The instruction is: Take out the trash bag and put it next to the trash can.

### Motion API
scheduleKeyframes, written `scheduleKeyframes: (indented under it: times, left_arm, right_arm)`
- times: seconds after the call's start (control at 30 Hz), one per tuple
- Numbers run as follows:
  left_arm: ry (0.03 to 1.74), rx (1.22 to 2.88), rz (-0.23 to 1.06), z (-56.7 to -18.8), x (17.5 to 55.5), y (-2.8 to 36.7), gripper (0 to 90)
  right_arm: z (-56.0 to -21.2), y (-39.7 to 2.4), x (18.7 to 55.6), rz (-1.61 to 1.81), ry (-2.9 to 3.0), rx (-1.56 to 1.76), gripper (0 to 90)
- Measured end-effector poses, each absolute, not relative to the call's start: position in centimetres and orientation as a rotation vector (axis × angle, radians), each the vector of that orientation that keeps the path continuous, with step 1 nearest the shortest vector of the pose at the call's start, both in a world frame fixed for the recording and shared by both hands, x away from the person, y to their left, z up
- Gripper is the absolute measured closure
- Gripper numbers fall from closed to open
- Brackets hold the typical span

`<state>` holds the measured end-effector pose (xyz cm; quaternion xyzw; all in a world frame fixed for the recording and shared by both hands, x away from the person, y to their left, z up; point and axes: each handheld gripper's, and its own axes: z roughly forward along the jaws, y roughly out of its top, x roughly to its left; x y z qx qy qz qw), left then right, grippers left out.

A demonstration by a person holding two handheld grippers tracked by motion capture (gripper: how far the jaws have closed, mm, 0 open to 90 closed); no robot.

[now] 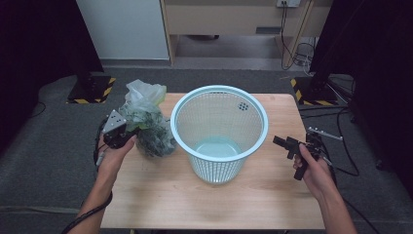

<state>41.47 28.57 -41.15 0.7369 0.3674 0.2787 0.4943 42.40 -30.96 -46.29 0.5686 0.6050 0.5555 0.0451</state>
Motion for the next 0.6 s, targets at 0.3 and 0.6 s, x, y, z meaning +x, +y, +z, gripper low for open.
scheduleKeyframes:
  times: [0.3, 0.6]
  left_arm:
    - [0.946, 1.730, 0.663, -45.1, 40.6, 28.1, 77.7]
    - [0.968, 1.688, 0.721, -46.7, 40.3, 27.8, 36.1]
  right_arm:
    - [-49.4, -30.0, 42.5, 1.445, 1.881, 1.739, 9.1]
    - [-52.3, -28.6, 42.8, 1.144, 1.956, 1.695, 9.0]
